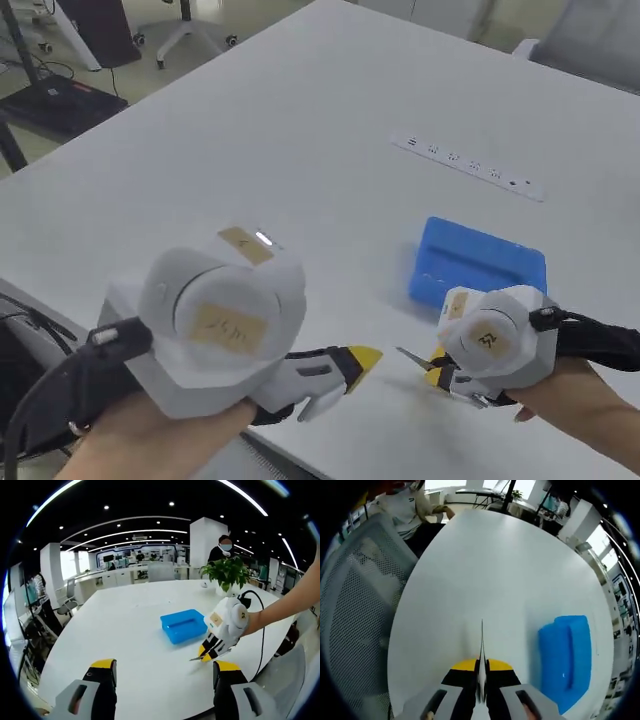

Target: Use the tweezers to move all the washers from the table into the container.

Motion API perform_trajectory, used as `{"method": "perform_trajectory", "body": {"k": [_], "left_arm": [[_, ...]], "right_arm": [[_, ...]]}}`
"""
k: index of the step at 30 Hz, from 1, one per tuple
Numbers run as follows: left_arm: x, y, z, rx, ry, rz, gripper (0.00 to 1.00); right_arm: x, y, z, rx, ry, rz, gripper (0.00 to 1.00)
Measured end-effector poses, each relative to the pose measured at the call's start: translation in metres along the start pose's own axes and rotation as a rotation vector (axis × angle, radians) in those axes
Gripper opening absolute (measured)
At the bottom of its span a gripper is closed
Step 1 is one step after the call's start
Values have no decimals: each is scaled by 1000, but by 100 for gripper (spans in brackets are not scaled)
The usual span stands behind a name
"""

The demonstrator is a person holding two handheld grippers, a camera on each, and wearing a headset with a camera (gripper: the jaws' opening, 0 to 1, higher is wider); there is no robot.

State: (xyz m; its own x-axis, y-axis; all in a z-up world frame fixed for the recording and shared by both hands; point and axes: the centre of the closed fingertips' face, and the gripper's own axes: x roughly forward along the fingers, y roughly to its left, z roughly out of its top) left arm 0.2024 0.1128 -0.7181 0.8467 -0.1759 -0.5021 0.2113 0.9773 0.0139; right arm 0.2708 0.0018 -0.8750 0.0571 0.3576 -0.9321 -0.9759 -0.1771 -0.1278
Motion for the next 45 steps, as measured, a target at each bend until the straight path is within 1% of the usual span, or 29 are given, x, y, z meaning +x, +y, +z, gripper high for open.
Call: {"method": "perform_trajectory", "body": {"k": [2,4,6,7,9,12,14,16,17,19,20,22,24,25,26,27,29,30,31,32,33,34,35,37,39,40,43,44,45], "left_arm": [[0,2,-1,-6,1,5,81],[-1,4,-2,-10,2,9,81],[-1,5,-2,-11,4,14,80],[-1,6,-3,-13,5,16,80],[-2,7,-3,-16,3,19,80],[-2,7,-4,-18,5,22,80],[-2,6,-5,-17,7,23,80],[-3,5,-4,-16,5,23,81],[-3,5,-4,-15,5,23,81],[-4,3,-3,-10,5,22,81],[-4,3,-2,-6,5,21,81],[-5,2,-1,3,4,19,81],[-5,0,0,12,8,12,81],[-4,-1,1,17,9,8,81],[-4,-1,1,20,11,4,81],[-3,-2,1,27,17,-5,81],[-1,-4,2,38,23,-18,81],[0,-4,2,44,27,-24,81],[1,-4,3,52,28,-27,81],[2,-5,4,59,28,-31,81],[3,-5,5,64,28,-36,81],[4,-5,5,70,29,-39,81],[5,-6,6,78,29,-46,81],[7,-7,7,89,31,-57,81],[8,-7,8,94,32,-64,81],[9,-8,8,99,33,-69,81],[10,-10,8,103,34,-75,81],[11,-10,7,101,35,-77,81],[11,-10,6,100,37,-76,81]], "right_arm": [[5,2,0,11,16,14,2],[9,2,-2,16,37,13,2],[9,3,-1,14,39,16,2],[9,2,1,3,26,17,3],[9,2,1,-3,25,26,3],[9,1,1,14,14,42,3],[9,2,1,21,12,40,3],[9,1,1,20,12,22,4],[9,0,1,36,9,11,6],[8,2,3,80,-2,21,12],[6,2,4,107,-15,15,14],[1,2,7,122,-33,4,15],[-12,3,14,207,-93,-25,18],[-18,3,17,235,-124,-37,18],[-24,3,18,264,-143,-52,19],[-33,3,18,316,-175,-78,21],[-47,5,19,381,-229,-101,21],[-58,5,16,436,-258,-138,23],[-68,6,15,495,-299,-164,24],[-76,8,14,531,-329,-173,25],[-86,8,8,579,-355,-201,26],[-93,9,5,611,-371,-221,28],[-96,10,3,627,-378,-229,30],[-118,13,-6,710,-430,-291,36],[-132,14,-14,752,-452,-334,39],[-142,15,-19,790,-476,-370,41],[-163,18,-32,883,-526,-438,51],[-172,19,-38,916,-546,-475,53],[-177,20,-41,936,-558,-496,56]]}}
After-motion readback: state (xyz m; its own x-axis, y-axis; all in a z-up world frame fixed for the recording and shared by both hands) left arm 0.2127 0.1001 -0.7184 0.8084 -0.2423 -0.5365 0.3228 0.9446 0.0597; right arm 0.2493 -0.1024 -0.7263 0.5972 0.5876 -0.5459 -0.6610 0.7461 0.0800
